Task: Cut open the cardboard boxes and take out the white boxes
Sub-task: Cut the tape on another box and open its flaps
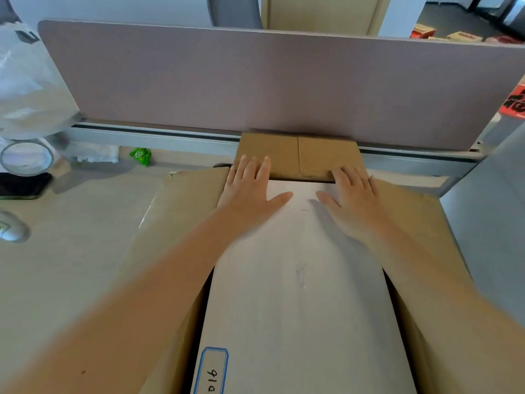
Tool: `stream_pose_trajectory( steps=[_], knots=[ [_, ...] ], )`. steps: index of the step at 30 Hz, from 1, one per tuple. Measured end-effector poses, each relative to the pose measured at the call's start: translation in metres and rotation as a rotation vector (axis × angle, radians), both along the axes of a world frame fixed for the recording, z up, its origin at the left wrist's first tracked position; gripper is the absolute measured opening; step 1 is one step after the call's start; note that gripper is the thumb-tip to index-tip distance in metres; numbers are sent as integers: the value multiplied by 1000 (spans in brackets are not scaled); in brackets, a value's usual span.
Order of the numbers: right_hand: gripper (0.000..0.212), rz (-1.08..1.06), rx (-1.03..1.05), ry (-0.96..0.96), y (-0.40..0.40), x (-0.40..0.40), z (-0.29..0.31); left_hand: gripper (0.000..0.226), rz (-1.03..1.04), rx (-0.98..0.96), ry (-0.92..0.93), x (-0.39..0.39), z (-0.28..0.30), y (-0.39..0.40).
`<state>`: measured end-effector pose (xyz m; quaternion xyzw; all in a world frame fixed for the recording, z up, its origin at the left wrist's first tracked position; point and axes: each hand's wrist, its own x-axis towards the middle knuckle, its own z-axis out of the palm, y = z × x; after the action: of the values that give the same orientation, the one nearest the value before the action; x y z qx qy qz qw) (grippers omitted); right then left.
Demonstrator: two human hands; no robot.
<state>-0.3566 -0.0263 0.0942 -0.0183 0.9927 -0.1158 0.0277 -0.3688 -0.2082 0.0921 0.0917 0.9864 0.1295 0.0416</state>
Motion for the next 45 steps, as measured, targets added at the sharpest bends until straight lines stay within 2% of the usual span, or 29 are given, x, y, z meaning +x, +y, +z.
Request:
stream_pose_trajectory(
  steps=[6, 14, 16, 18, 20, 25, 29, 31, 33, 35, 38, 42, 45],
  knots=[
    [66, -53, -274, -123, -1, 57, 1, 81, 46, 74, -135, 57, 1, -3],
    [72, -273, -429, -152, -8, 100, 9, 79, 159, 319, -178, 109, 16, -14],
    [73, -365, -462, -198, -10, 105, 13, 71, 224, 319, -174, 117, 18, -16],
    [63, -421, -458, -282, -13, 110, 19, 65, 292, 292, -179, 122, 20, -18],
    [48, -434, -439, -336, -13, 115, 21, 69, 329, 268, -203, 124, 20, -20],
    [50, -445, -478, -345, -9, 121, 15, 94, 383, 297, -333, 119, 20, -22],
    [45, -401, -552, -326, -4, 121, 15, 105, 428, 406, -366, 112, 19, -25],
    [49, -350, -629, -311, 0, 122, 12, 101, 423, 449, -347, 113, 16, -27],
    [48, -294, -777, -283, 5, 125, 12, 89, 427, 524, -331, 114, 12, -33],
    [35, -266, -933, -258, 10, 130, 12, 75, 401, 608, -306, 113, 10, -40],
    [61, -238, -1144, -208, 16, 136, 14, 58, 347, 880, -284, 119, 13, -49],
    [52, -141, -1280, -108, 20, 146, 18, 42, 257, 1252, -308, 128, 18, -58],
    [45, -120, -1333, -61, 23, 150, 19, 45, 199, 1354, -296, 135, 19, -63]
  ],
)
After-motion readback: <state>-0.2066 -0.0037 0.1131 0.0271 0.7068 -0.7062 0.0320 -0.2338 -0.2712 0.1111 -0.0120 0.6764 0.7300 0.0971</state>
